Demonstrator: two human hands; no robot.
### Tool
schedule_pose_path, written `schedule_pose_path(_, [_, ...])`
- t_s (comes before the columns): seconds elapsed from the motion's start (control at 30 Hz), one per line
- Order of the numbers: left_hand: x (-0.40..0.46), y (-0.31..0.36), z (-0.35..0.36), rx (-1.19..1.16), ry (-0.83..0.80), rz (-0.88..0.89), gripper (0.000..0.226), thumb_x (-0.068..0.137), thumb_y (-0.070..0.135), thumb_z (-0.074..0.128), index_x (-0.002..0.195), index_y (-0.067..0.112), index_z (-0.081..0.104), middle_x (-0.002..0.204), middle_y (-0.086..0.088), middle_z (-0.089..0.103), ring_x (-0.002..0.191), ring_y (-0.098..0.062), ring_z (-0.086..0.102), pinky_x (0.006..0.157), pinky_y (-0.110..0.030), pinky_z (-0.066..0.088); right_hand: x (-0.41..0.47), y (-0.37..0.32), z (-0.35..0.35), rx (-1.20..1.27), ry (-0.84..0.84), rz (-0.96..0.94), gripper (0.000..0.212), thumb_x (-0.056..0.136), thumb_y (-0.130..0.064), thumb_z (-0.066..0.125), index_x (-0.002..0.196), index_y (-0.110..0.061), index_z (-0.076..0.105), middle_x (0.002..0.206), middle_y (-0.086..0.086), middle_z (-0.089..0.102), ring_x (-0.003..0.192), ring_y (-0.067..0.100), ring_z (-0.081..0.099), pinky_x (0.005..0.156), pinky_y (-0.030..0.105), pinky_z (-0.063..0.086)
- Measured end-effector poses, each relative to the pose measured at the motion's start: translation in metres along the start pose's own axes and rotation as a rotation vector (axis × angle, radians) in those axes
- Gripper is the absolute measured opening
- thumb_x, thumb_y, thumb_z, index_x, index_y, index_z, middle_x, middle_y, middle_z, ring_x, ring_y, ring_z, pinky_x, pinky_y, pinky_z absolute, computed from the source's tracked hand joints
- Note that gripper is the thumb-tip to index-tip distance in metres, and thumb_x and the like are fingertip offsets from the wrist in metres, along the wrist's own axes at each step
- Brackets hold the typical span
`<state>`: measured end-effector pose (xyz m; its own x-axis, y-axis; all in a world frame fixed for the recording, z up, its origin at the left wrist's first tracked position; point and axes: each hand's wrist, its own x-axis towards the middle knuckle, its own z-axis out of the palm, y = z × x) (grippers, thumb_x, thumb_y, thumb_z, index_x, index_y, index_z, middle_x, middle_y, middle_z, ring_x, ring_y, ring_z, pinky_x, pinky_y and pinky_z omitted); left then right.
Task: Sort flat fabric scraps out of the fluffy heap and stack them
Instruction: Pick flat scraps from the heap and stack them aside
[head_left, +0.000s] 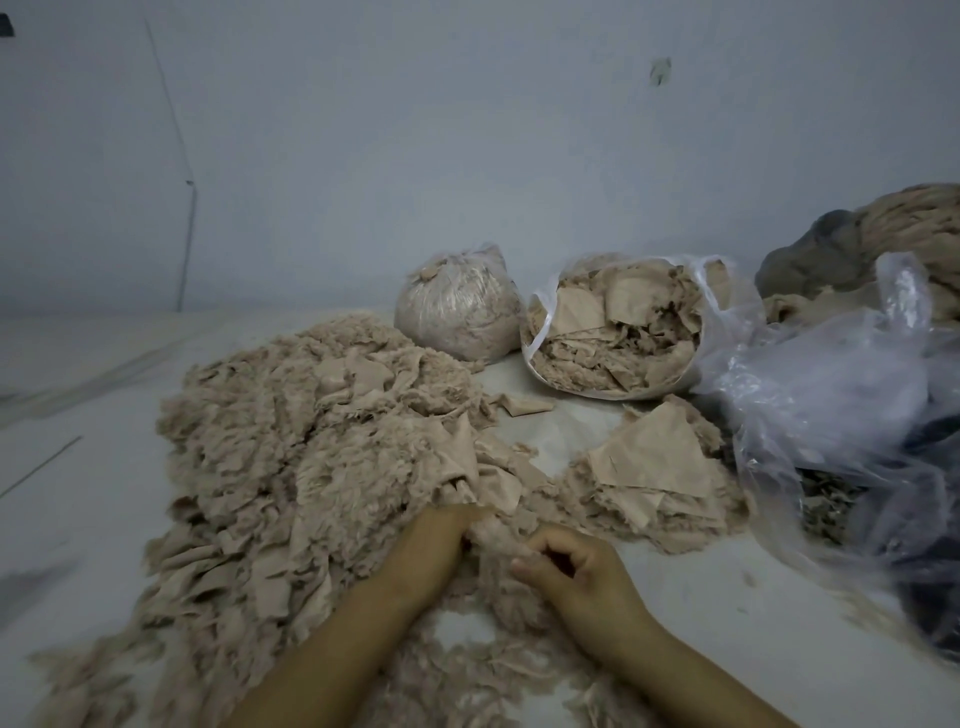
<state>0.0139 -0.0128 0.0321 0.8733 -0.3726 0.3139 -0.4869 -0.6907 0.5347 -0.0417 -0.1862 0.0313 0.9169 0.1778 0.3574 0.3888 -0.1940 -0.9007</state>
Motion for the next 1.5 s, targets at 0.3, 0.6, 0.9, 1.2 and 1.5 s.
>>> schedule_pose_path(0.3, [0.013, 0.023, -0.008, -0.171, 0.393, -0.204, 0.024, 0.086, 0.008, 0.053, 0.094, 0.028, 0.062, 0.099, 0.005, 0.062, 0.088, -0.012, 0.057, 0.069, -0.019, 0.044, 0.001, -0.011, -0.023, -0.366, 0.398, -0.124, 0.027, 0.085, -0.013, 0.068, 0.065, -0.02, 0.053, 0.063, -0.009, 0.049, 0.063, 0.005, 0.046, 0.058, 0.012, 0.033])
schedule_pose_path(0.6, [-0.001, 0.06, 0.007, -1.17, 0.106, -0.614, 0.022, 0.097, 0.013, 0.047, 0.08, 0.006, 0.059, 0.069, -0.007, 0.071, 0.062, -0.015, 0.068, 0.057, -0.025, 0.056, -0.005, -0.011, -0.002, -0.279, 0.13, 0.015, 0.023, 0.088, -0.012, 0.062, 0.105, -0.027, 0.066, 0.103, -0.01, 0.056, 0.09, -0.006, 0.053, 0.078, 0.005, 0.04])
schedule_pose_path(0.9, [-0.003, 0.058, 0.019, -0.87, 0.029, -0.595, 0.006, 0.091, 0.013, 0.059, 0.093, 0.009, 0.064, 0.08, -0.005, 0.065, 0.072, -0.012, 0.062, 0.064, -0.023, 0.055, -0.004, -0.004, -0.014, 0.18, 0.242, 0.375, 0.02, 0.087, 0.0, 0.061, 0.099, -0.015, 0.059, 0.075, 0.001, 0.058, 0.057, 0.005, 0.055, 0.051, 0.018, 0.045])
schedule_pose_path(1.2, [0.0, 0.077, 0.021, -1.297, -0.328, -0.663, 0.015, 0.079, 0.013, 0.062, 0.078, 0.007, 0.075, 0.074, -0.012, 0.069, 0.063, -0.021, 0.067, 0.051, -0.027, 0.054, -0.011, -0.007, -0.013, 0.88, 0.074, 0.182, 0.017, 0.069, 0.003, 0.066, 0.085, -0.004, 0.066, 0.071, 0.012, 0.06, 0.062, 0.016, 0.058, 0.06, 0.022, 0.052])
schedule_pose_path(1.5, [0.02, 0.054, 0.004, -1.399, 0.359, -0.644, 0.013, 0.091, -0.003, 0.051, 0.093, 0.001, 0.062, 0.073, -0.011, 0.07, 0.066, -0.018, 0.067, 0.062, -0.03, 0.058, -0.022, 0.008, -0.024, 0.333, -0.048, 0.377, 0.017, 0.076, 0.01, 0.071, 0.079, -0.005, 0.063, 0.066, 0.008, 0.062, 0.057, 0.015, 0.059, 0.057, 0.021, 0.049])
